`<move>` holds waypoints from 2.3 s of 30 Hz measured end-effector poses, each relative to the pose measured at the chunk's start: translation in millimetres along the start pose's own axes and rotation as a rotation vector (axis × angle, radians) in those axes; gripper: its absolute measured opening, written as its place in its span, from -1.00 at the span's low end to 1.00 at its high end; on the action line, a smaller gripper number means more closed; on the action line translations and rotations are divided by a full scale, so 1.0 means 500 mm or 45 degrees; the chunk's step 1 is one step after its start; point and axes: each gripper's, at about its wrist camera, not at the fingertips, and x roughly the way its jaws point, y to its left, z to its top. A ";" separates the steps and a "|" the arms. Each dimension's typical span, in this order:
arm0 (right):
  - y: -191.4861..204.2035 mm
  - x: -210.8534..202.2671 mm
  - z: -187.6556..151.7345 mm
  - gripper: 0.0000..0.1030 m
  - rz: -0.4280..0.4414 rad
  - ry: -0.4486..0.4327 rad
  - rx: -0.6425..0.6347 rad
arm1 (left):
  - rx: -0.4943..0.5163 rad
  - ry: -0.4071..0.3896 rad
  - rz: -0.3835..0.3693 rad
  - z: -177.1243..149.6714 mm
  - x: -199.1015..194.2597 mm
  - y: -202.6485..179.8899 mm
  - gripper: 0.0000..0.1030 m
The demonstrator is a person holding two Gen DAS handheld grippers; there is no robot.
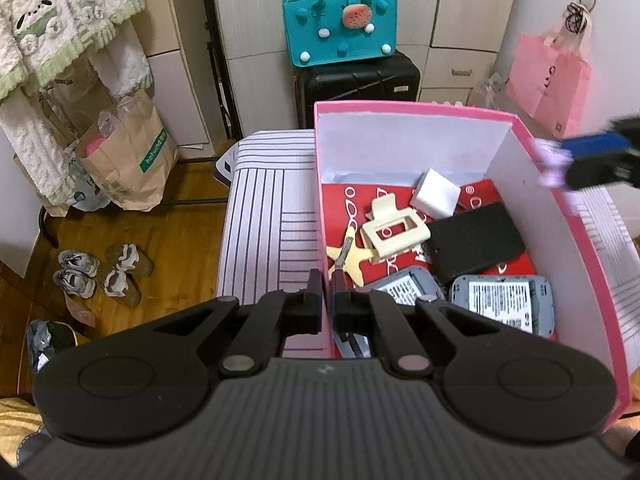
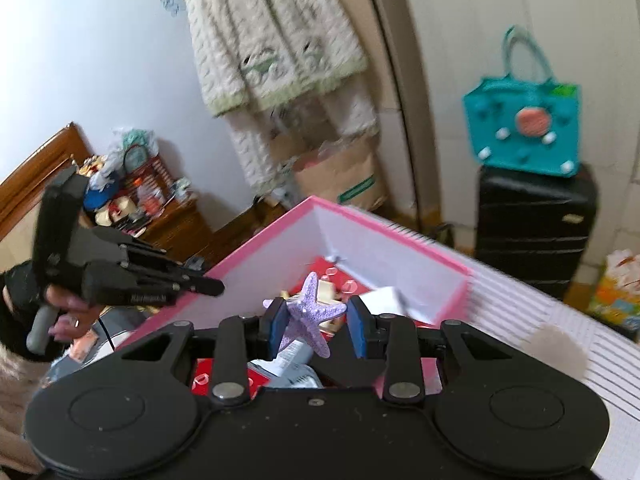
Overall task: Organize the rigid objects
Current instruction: 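Carry the purple starfish into the pink box and release it, then grasp the white rounded-square case with the right gripper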
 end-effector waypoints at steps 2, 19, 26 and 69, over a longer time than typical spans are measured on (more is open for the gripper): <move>0.007 0.051 0.024 -0.27 0.020 0.056 0.005 | 0.008 0.007 -0.007 -0.006 0.001 0.000 -0.93; 0.007 0.289 0.061 -0.22 -0.100 0.350 0.020 | 0.008 0.050 -0.076 -0.001 0.005 0.015 -0.90; -0.020 0.162 0.062 -0.18 0.026 0.175 0.174 | 0.010 0.059 -0.091 0.000 -0.002 0.015 -0.90; -0.277 -0.021 -0.214 0.47 -0.569 -0.145 -0.202 | -0.045 0.205 -0.029 0.032 0.031 0.003 -0.88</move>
